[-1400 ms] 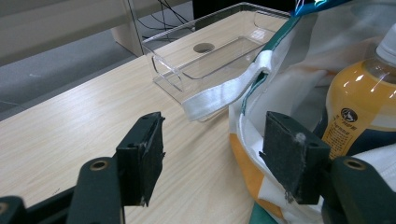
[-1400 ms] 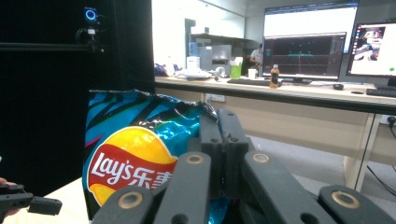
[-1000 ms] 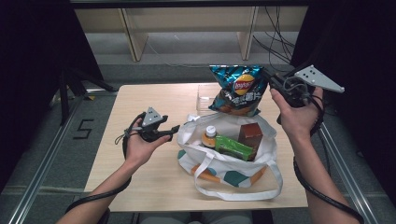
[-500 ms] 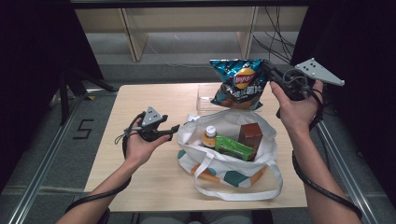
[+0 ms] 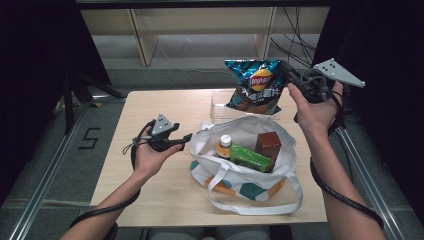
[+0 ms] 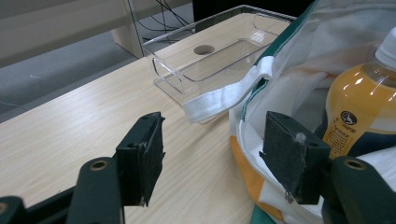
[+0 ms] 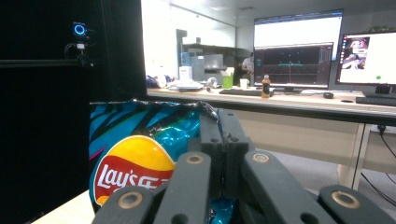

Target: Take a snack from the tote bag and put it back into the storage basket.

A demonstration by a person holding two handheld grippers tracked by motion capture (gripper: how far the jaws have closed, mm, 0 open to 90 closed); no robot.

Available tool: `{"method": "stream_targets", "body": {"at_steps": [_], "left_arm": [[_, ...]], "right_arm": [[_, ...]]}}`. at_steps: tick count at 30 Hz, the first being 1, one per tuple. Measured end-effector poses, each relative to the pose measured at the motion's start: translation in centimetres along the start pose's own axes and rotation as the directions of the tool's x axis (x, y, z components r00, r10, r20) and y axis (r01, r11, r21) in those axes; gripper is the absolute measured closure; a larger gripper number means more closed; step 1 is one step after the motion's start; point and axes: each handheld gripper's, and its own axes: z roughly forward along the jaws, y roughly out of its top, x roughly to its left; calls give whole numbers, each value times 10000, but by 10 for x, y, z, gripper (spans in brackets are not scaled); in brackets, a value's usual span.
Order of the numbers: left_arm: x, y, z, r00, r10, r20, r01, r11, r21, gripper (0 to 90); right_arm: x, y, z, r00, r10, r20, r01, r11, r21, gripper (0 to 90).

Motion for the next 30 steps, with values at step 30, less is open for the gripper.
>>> {"method": "stream_targets", "body": {"at_steps": [30], "left_arm": [[1, -1, 0, 10000, 40, 22, -40, 10000, -12, 374]], "right_arm": [[-11, -8, 29, 9993, 205, 304, -211, 9996, 211, 900]]}}
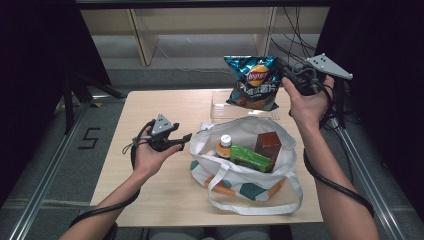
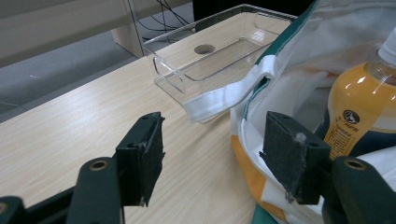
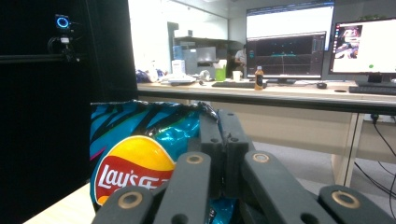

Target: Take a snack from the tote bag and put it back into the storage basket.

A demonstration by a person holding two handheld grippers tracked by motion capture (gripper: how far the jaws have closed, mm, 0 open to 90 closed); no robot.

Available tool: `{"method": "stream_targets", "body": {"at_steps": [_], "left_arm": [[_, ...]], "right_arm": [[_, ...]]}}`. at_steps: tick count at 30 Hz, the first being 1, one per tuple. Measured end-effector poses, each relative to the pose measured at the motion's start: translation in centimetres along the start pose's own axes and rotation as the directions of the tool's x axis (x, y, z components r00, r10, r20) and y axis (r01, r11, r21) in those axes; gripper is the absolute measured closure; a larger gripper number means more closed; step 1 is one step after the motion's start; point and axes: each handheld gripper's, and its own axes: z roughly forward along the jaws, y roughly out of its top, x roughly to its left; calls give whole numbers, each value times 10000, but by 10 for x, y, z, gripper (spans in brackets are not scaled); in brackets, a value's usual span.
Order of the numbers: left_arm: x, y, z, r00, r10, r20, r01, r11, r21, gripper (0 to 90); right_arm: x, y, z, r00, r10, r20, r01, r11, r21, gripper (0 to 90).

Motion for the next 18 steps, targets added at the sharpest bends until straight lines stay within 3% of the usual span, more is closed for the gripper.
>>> {"method": "stream_targets", "body": {"at_steps": [18], "left_arm": [[2, 2, -2, 10000, -19, -47, 19, 10000, -79, 373]], "right_arm": [[-7, 3, 20, 9998, 29, 206, -34, 9997, 239, 900]]}}
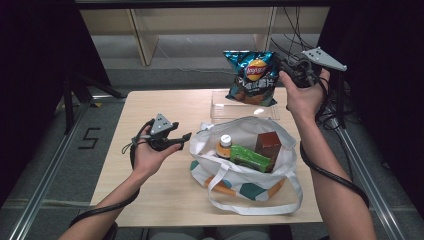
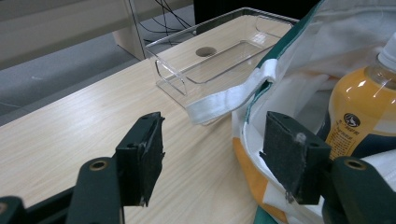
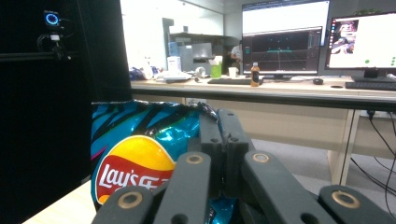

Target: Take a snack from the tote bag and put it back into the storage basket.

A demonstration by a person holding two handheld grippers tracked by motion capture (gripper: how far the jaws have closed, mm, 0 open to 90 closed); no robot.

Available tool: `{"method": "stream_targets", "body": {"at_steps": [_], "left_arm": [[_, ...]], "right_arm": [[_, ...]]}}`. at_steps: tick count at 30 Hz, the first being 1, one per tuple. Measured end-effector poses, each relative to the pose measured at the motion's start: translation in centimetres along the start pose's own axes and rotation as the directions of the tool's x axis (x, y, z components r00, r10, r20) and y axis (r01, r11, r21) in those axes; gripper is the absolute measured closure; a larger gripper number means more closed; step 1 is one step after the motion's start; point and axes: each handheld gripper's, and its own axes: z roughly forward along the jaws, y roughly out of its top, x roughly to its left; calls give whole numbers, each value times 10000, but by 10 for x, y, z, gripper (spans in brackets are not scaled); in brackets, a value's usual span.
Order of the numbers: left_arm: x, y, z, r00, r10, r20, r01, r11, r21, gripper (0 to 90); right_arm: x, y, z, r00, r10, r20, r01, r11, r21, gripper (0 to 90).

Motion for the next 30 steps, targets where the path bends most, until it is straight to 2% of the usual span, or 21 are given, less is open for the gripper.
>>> {"method": "stream_targets", "body": {"at_steps": [9, 14, 21, 26, 30], "left_arm": [[1, 0, 0, 10000, -70, -22, 70, 10000, -10, 373], [2, 0, 0, 10000, -39, -36, 39, 10000, -3, 373], [2, -1, 0, 9999, -96, -65, 96, 10000, 29, 373], [1, -1, 1, 10000, -18, 28, 18, 10000, 6, 372], [1, -1, 2, 10000, -21, 76, 21, 10000, -3, 372]], "right_arm": [[-4, 1, 12, 9997, 215, 141, -216, 9997, 137, 900], [-8, -3, 18, 9997, 149, 197, -152, 9998, 139, 900], [-12, -9, 24, 9989, 334, 322, -344, 9989, 324, 900], [-15, -12, 29, 9981, 472, 406, -492, 9976, 478, 900], [-18, -14, 32, 9984, 393, 416, -413, 9980, 486, 900]]}}
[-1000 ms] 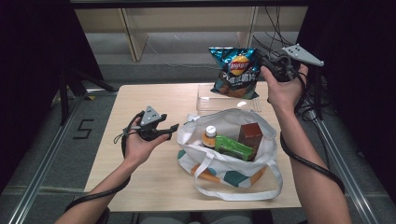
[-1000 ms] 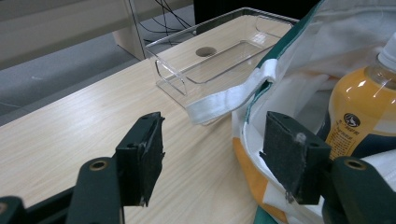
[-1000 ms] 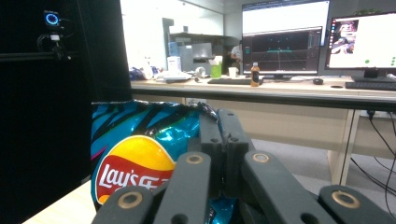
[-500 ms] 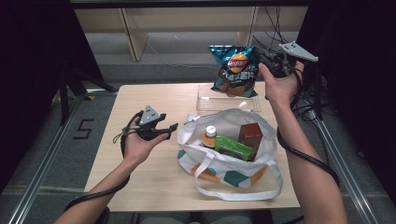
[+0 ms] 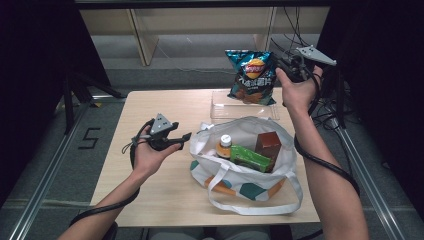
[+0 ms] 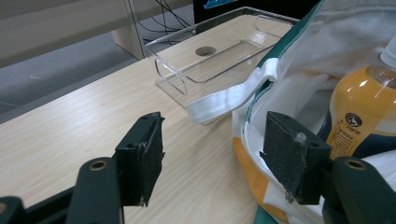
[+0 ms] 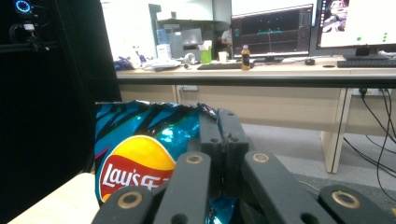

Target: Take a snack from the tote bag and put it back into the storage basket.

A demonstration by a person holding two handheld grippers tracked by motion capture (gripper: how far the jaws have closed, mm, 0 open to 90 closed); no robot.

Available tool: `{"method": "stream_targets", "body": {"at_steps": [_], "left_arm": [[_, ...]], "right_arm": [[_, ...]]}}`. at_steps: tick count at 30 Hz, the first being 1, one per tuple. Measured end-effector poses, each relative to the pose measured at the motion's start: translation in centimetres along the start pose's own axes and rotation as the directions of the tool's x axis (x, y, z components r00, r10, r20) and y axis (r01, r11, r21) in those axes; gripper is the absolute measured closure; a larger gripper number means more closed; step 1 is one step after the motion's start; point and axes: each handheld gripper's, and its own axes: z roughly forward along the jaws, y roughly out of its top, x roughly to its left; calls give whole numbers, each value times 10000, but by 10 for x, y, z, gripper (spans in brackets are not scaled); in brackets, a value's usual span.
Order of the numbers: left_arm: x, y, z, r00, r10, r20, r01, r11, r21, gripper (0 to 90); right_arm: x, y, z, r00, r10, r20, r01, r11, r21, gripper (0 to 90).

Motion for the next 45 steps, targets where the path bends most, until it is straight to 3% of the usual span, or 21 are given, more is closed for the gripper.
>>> {"method": "stream_targets", "body": {"at_steps": [17, 28, 30, 45], "left_arm": [[1, 0, -2, 9999, -90, -140, 91, 10000, 25, 371], [1, -1, -1, 10000, -21, -18, 21, 10000, 29, 370], [0, -1, 0, 10000, -18, -18, 18, 10000, 28, 370], [2, 0, -2, 9999, -102, -106, 101, 9999, -40, 369]], "right_arm": [[-7, -5, 15, 9990, 355, 256, -361, 9991, 235, 900], [-12, -8, 20, 9978, 535, 379, -553, 9974, 466, 900], [-15, -9, 21, 9986, 358, 384, -376, 9981, 482, 900], [-21, -17, 35, 9967, 601, 539, -641, 9951, 759, 900]]}}
